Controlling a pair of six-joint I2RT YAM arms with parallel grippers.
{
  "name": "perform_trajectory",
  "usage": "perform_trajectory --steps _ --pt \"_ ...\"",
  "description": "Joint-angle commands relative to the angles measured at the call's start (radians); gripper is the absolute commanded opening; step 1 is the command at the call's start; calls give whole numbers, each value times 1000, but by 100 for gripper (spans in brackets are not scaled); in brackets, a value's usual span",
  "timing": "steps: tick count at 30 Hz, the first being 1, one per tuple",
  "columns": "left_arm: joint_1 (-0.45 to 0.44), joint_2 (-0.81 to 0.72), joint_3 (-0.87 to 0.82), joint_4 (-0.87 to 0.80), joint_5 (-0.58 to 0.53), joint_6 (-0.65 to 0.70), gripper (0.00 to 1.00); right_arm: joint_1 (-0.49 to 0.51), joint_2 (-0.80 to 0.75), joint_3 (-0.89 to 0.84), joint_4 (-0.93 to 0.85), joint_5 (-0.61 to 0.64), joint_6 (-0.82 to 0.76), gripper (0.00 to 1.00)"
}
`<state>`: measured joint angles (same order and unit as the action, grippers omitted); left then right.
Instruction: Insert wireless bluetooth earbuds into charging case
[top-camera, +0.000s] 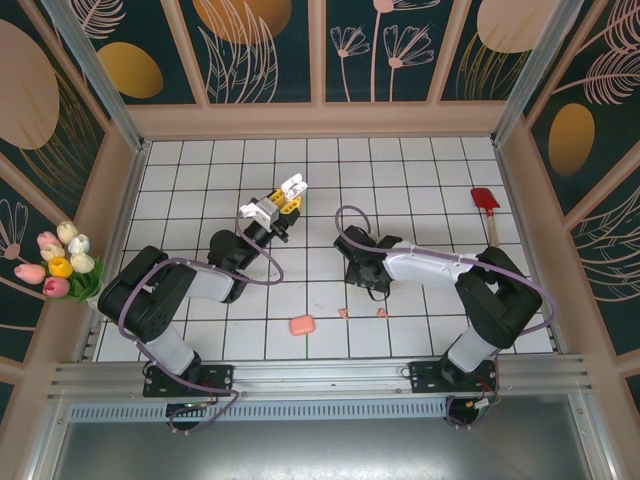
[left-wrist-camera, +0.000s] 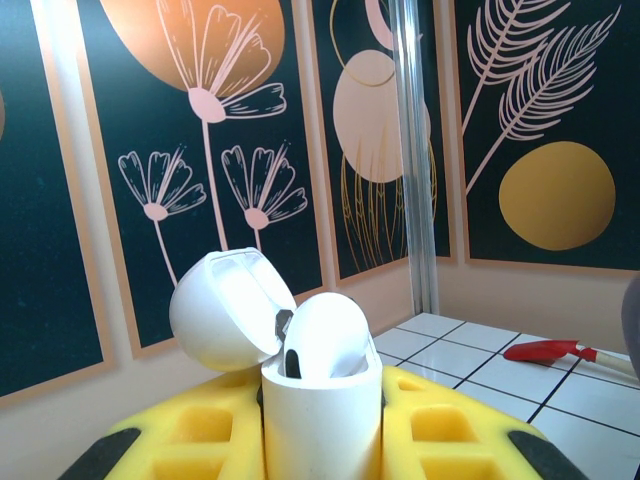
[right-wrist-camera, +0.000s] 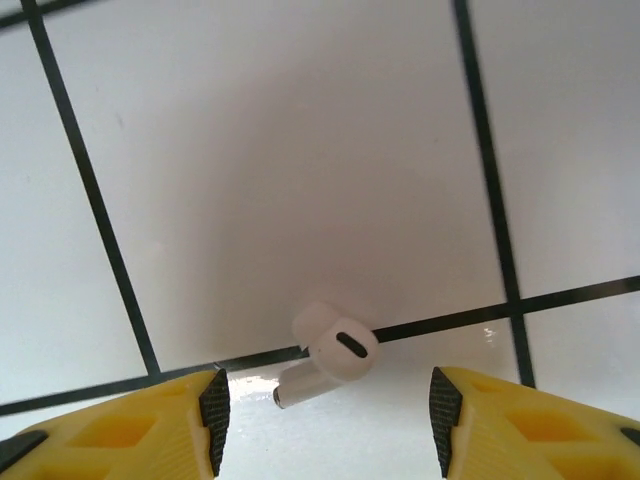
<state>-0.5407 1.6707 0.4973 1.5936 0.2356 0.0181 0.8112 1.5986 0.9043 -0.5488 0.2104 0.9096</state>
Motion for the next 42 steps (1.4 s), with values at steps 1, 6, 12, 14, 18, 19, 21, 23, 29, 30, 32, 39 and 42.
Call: perform_trajectory --steps 1,6,12,14,18,19,21,23,29,30,32,39,42 --pt "-5 -13 14 158 8 -4 0 -9 -39 44 -73 86 121 58" --pt "-5 -3 19 173 8 -13 0 -14 -11 63 -75 75 262 58" --pt "-5 7 20 191 7 -15 0 -13 53 92 -87 35 351 57" --pt "-4 10 15 198 4 -15 0 -15 75 107 -106 34 366 57" --pt "-5 17 11 215 0 -18 0 -17 99 128 -134 38 373 56" --pt "-5 20 9 218 -1 -18 0 -18 103 131 -138 39 373 56" --pt "-5 23 9 225 -1 -18 0 -20 113 138 -141 35 368 56" --pt "-4 27 7 234 -4 -19 0 -20 120 137 -145 33 368 56" --pt "-5 33 4 236 -4 -19 0 -21 145 136 -136 24 371 54" --pt "-5 34 4 237 -4 -18 0 -21 148 134 -134 21 371 54" --pt "-4 32 2 236 -4 -15 0 -22 156 132 -129 21 370 53" --pt "-4 32 -1 237 -5 -15 0 -24 173 118 -112 19 364 48" --pt "-5 30 -3 237 -5 -15 0 -30 170 103 -100 20 352 45"
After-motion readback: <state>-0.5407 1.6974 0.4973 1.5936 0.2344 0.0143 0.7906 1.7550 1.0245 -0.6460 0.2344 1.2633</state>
